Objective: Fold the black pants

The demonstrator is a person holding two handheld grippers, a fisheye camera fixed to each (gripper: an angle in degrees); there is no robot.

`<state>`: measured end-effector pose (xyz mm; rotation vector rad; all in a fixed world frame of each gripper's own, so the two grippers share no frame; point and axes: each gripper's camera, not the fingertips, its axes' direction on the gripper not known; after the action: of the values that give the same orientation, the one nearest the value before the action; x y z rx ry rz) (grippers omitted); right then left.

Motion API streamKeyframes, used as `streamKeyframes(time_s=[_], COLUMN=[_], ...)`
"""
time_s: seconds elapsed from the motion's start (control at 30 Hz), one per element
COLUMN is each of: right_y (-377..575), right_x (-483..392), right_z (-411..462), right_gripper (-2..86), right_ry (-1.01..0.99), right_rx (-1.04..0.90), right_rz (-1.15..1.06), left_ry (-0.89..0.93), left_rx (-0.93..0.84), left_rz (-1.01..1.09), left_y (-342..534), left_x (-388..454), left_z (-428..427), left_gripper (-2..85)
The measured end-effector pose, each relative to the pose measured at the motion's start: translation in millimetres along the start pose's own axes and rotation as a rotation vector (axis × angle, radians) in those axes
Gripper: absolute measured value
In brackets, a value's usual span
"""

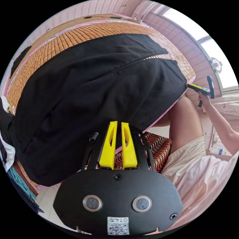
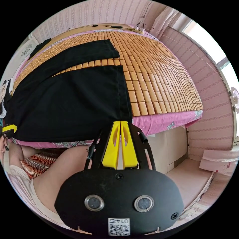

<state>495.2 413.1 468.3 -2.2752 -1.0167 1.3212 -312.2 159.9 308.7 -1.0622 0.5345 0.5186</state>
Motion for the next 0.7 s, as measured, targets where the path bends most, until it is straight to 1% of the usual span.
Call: streamKeyframes(time_s=[0.13, 0.2, 0.27, 0.3, 0.33, 0.37, 0.4, 0.53, 0.63, 0.7], right_y=[8.4, 17.0, 21.3, 26.7, 31.6, 44.2, 56.9, 88.2, 109.2, 118.7], right_x=[26.1, 39.8, 51.7, 61.2, 66.3, 75.8, 85.3, 108.5, 126.9, 142.2], right_z=[-6.6, -13.6, -21.9, -29.7, -35.2, -47.1, -56.0, -65.6, -68.9, -66.9], right_gripper=[-0.2, -0.2, -0.1, -0.1, -0.1, 0.0, 0.2, 1.3, 6.2, 9.9], right_ry=[-0.044, -0.05, -0.066, -0.056, -0.045, -0.043, -0.075, -0.169, -0.24, -0.311], right_rx=[0.015, 0.041, 0.026, 0.024, 0.052, 0.13, 0.184, 0.204, 0.237, 0.226], right_rz=[0.092, 0.124, 0.124, 0.159, 0.192, 0.255, 0.304, 0.371, 0.425, 0.485], left_ry=[-0.015, 0.037, 0.072, 0.092, 0.101, 0.114, 0.109, 0.037, 0.009, 0.007], left_rx=[0.012, 0.02, 0.032, 0.052, 0.068, 0.107, 0.137, 0.219, 0.305, 0.343], left_rz=[0.053, 0.01, -0.037, -0.06, -0.068, -0.077, -0.08, -0.12, -0.229, -0.366], left_y=[5.3, 9.9, 15.5, 21.6, 25.1, 33.8, 43.6, 82.2, 126.4, 166.4], left_x=[1.3, -9.2, -17.4, -21.6, -23.3, -26.6, -30.1, -52.0, -88.2, -125.4], left_z=[-1.4, -5.9, -10.9, -16.8, -20.7, -30.4, -40.7, -75.6, -106.3, -125.1], left_gripper=[3.9, 3.8, 3.8, 3.7, 3.7, 3.8, 3.8, 4.6, 6.1, 7.8])
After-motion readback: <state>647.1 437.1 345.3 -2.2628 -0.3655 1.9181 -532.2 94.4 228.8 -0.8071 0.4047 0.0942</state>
